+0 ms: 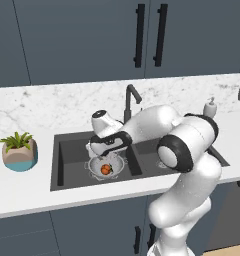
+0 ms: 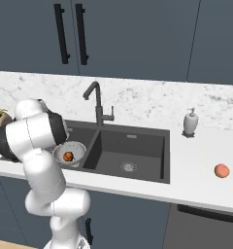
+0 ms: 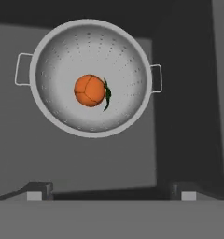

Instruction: Put the colander in the sink, put the orange, peach in the colander, and turn on the sink faucet and pour water over the colander.

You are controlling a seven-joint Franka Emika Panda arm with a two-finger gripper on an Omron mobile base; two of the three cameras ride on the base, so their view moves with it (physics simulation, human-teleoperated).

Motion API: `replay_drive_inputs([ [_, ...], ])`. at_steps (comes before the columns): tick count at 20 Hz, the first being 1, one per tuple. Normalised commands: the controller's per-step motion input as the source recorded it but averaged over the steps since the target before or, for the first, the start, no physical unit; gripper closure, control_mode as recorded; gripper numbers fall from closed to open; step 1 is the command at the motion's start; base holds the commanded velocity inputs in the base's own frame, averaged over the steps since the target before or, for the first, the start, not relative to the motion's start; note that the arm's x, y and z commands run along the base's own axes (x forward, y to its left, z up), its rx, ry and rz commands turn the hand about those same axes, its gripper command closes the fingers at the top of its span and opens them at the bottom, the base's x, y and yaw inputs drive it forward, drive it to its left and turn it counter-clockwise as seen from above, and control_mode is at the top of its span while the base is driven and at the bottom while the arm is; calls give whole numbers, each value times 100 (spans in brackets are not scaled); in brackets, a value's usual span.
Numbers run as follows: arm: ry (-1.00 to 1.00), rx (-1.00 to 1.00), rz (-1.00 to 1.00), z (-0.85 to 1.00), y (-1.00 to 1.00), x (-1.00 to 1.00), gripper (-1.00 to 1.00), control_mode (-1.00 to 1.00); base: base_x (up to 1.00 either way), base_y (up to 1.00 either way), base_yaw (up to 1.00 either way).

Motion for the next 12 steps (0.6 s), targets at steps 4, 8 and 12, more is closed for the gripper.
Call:
replay_drive_inputs([
  [4,-2,-4,0,37,-48,-51,-100,-100,0,0,0],
  [8,-6,-2,0,20,-67,-43,-100,-100,0,0,0],
  [12,-1,-1,0,5,-84,-34,-100,-100,0,0,0],
])
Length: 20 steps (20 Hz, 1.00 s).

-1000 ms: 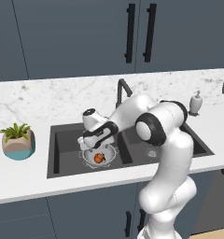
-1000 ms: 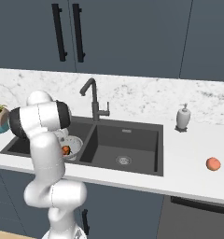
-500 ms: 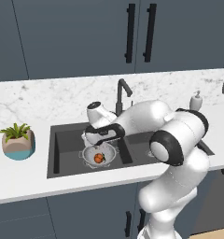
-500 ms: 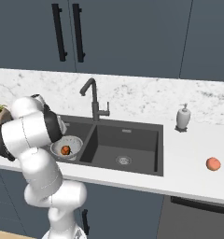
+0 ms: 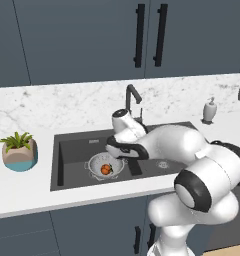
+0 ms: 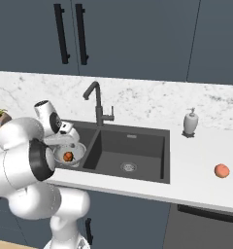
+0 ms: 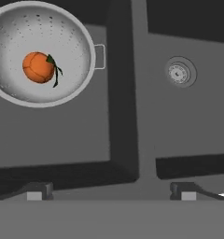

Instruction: Put the colander in the sink, put the orange, peach in the colander, and turn on the sink faucet and pour water over the colander.

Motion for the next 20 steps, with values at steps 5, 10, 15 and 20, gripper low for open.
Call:
replay_drive_inputs([
  [5,0,0,0,19,-90,-34,-100,-100,0,0,0],
  [10,0,0,-3,9,-92,-24,-100,-100,0,0,0],
  [15,0,-1,-6,1,-92,-7,-100,-100,0,0,0],
  [20,-2,0,-1,3,-98,-1,-100,-100,0,0,0],
])
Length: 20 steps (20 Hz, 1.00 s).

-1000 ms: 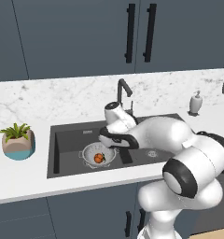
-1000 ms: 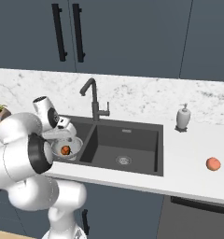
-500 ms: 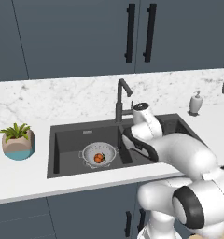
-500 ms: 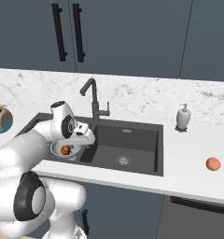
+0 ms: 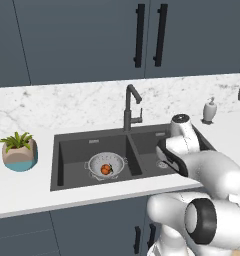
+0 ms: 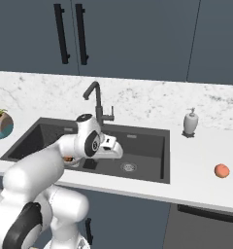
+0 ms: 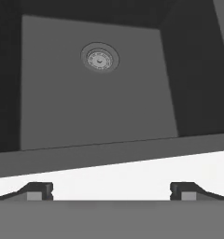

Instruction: Put the colander in the sink, put the orange, peach in the colander, and turn on the sink faucet and pour water over the colander.

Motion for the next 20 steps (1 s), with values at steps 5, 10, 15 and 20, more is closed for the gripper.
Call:
replay_drive_inputs([
  [5,-1,0,-7,13,-98,0,-100,-100,0,0,0],
  [10,8,0,-34,11,-94,5,-100,-100,0,0,0],
  [15,5,0,-34,13,-93,5,-100,-100,0,0,0],
  [20,4,0,-34,17,-90,6,-100,-100,0,0,0],
])
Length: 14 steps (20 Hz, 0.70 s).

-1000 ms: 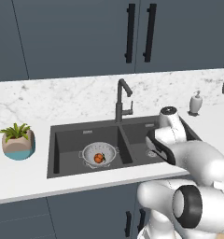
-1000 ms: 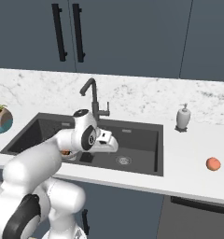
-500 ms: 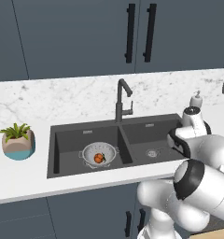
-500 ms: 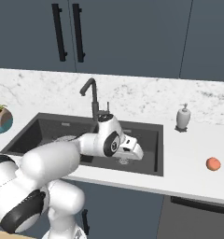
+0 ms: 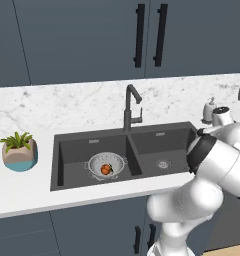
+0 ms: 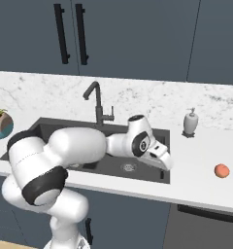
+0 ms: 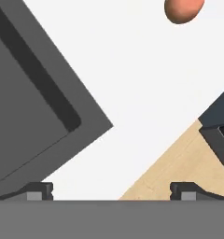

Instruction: Put the colander in the sink, put the orange, peach in the colander, and turn on the sink faucet and pour water over the colander.

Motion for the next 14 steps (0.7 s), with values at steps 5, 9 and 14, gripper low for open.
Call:
replay_drive_inputs([
  [5,0,0,-27,10,-88,3,-100,-100,0,0,0],
  [9,-5,2,-14,0,-81,1,-100,-100,0,0,0],
  [14,-2,7,-8,1,-78,15,-100,-100,0,0,0],
])
